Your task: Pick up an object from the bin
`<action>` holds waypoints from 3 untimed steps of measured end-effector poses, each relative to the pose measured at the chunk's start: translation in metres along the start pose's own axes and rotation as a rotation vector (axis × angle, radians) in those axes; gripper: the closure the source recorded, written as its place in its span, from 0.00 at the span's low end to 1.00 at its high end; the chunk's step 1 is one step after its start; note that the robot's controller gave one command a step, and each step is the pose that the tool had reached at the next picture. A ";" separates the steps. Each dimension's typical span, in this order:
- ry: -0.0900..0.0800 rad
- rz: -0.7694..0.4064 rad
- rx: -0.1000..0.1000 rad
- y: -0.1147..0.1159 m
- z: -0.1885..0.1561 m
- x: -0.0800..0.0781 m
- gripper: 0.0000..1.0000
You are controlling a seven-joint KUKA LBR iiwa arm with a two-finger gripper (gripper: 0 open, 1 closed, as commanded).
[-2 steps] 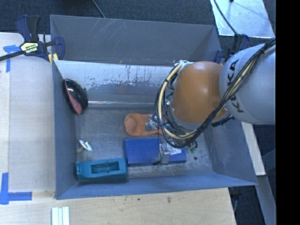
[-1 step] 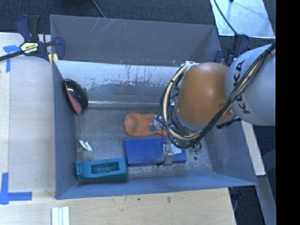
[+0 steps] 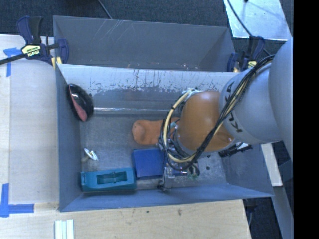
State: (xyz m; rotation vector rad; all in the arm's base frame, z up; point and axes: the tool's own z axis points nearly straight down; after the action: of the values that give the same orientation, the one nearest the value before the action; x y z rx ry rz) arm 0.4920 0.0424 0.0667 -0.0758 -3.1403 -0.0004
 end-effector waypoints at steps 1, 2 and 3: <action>-0.001 0.073 0.008 0.011 -0.004 -0.001 1.00; -0.002 0.073 0.008 0.011 -0.004 -0.001 1.00; -0.002 0.073 0.008 0.010 -0.007 0.000 1.00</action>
Offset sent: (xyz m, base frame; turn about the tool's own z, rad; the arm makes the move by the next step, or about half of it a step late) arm 0.0000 0.0000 0.0000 0.0000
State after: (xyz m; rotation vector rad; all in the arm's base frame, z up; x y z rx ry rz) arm 0.4929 0.0524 0.0735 -0.1910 -3.1373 0.0117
